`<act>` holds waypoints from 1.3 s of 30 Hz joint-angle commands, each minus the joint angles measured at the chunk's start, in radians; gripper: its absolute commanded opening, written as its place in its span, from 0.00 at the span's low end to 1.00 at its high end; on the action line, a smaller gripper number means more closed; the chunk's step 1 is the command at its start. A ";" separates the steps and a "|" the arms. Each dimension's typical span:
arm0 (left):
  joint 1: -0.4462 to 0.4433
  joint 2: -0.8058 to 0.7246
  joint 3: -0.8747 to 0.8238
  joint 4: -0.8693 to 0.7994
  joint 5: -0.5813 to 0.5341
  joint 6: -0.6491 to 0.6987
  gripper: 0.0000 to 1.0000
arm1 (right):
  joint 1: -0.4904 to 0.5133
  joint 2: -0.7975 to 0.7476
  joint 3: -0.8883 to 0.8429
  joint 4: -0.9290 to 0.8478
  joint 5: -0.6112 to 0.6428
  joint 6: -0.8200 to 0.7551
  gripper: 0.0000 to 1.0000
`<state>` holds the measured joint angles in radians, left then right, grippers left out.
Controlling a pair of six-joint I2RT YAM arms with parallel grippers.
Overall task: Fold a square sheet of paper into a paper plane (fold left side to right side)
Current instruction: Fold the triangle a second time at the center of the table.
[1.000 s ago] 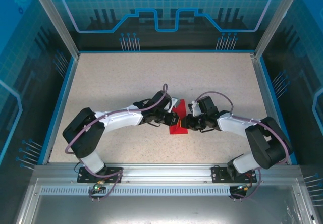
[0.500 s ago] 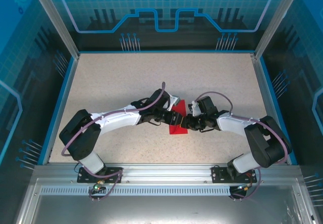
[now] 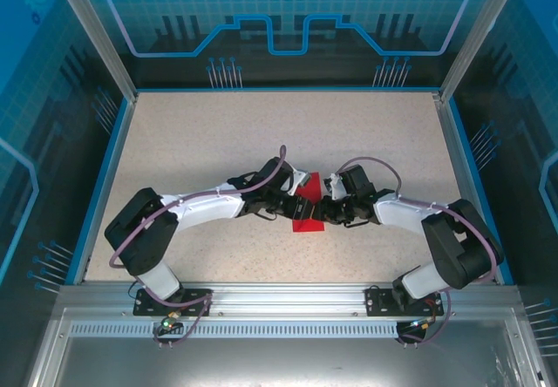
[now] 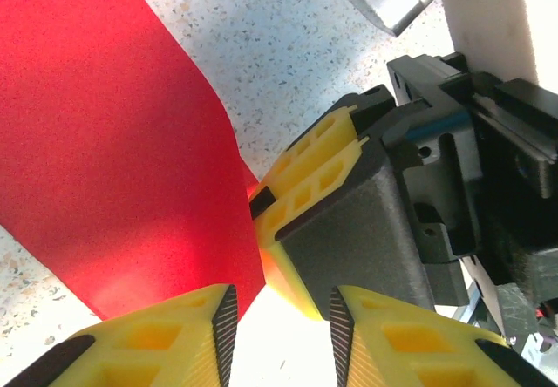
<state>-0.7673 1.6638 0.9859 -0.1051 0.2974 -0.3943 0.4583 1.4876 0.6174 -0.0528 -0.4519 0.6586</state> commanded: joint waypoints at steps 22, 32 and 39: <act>0.014 0.057 0.016 -0.008 -0.026 0.029 0.01 | 0.025 -0.009 0.043 -0.063 0.019 -0.027 0.25; 0.023 0.059 0.013 -0.024 -0.048 0.041 0.00 | 0.022 0.017 0.055 -0.119 0.043 -0.050 0.22; 0.034 0.067 0.017 -0.036 -0.075 0.043 0.00 | 0.025 0.054 0.066 -0.159 0.085 -0.055 0.18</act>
<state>-0.7448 1.7180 0.9867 -0.1154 0.2466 -0.3824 0.4667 1.5272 0.6621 -0.1673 -0.3920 0.6205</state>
